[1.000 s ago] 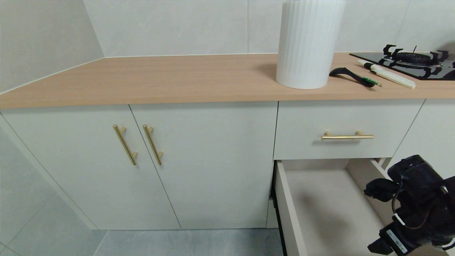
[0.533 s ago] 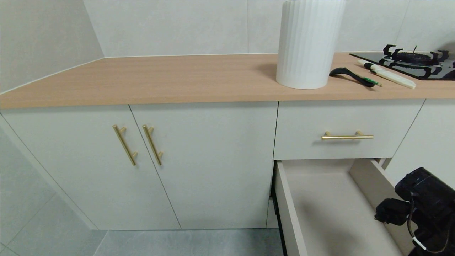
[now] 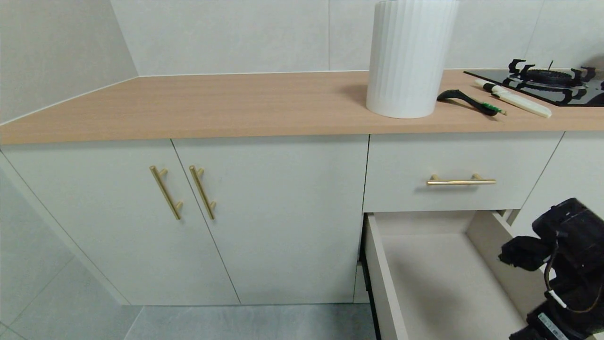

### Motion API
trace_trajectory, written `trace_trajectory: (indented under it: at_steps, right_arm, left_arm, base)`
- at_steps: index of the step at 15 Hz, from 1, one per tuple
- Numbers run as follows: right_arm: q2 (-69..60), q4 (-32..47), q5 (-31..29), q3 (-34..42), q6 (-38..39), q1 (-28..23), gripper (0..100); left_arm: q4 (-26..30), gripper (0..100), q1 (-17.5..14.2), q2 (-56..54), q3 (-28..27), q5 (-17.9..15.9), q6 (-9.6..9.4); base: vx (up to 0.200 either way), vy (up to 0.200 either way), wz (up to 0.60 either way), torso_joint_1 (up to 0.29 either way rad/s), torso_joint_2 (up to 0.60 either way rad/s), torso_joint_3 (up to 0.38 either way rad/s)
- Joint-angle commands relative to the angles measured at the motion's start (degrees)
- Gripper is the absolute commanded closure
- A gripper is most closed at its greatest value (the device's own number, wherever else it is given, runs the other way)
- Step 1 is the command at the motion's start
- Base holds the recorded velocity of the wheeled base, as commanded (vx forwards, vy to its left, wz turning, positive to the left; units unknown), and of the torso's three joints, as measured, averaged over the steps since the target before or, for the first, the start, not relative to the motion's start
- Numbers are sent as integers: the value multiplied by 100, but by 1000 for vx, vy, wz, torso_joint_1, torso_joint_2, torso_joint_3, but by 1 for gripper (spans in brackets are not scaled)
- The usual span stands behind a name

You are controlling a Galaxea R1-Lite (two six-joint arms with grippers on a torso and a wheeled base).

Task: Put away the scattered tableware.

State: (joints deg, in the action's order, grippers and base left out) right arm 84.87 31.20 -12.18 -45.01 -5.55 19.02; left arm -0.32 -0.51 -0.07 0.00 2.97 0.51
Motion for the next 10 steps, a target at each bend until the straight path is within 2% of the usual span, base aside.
trace_trajectory:
  at_steps: [1, 4, 10]
  right_arm:
    - [-498, -131, 84, -465, 423, -3, 0]
    - [-1078, -799, 462, -606, 1020, -3, 0]
    - [-1377, -949, 743, -623, 1073, -109, 0]
  left_arm:
    - [-3, 0, -2, 7, 0, 1, 2]
    - [-3, 0, -2, 7, 0, 1, 2]
    - [-3, 0, -2, 7, 0, 1, 2]
  base:
    - [0, 0, 0, 0, 0, 0]
    - [0, 0, 0, 0, 0, 0]
    - [0, 0, 0, 0, 0, 0]
